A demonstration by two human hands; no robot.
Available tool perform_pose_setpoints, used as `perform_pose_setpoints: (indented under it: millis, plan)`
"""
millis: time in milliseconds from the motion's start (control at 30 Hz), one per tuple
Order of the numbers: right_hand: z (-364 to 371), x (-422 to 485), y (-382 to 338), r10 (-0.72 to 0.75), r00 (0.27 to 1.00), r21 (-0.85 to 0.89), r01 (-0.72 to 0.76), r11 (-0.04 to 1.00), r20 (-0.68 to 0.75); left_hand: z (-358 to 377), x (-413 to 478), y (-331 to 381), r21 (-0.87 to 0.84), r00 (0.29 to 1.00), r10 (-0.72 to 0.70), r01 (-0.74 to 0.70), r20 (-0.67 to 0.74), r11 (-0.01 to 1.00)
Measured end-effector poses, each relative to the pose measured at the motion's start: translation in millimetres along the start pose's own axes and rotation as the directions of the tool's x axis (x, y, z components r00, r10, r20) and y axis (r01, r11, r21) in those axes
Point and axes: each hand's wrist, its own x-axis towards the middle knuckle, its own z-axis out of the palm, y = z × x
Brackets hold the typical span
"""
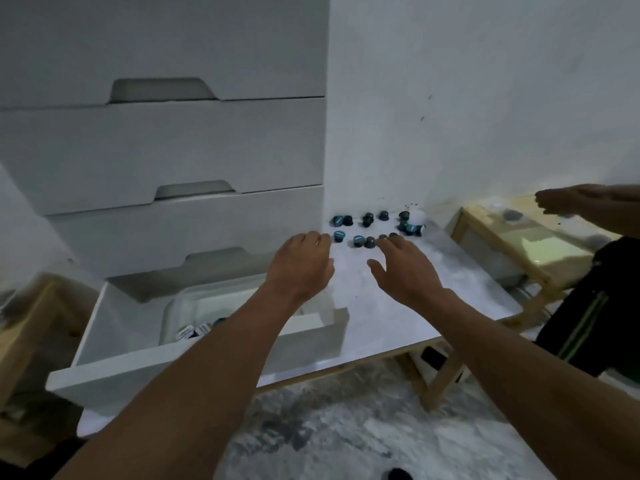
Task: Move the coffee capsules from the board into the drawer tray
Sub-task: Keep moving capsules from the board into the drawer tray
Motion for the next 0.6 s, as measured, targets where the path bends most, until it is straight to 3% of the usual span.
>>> perform_pose_setpoints:
  millis: [267, 600]
  plan:
    - [-1.7, 31.2, 109.0, 0.021, 0.999, 0.019, -0.022, 1.000, 0.048, 52.6, 83.1, 63.5, -0.058, 0.998, -0.050, 0.051, 0.028, 0.997]
    - [7.7, 100.4, 235.1, -0.142, 0.981, 0.054, 0.136, 0.989, 0.134, 131.8, 166.6, 137.7, -0.112, 0.974, -0.224, 0.224, 0.010, 0.968]
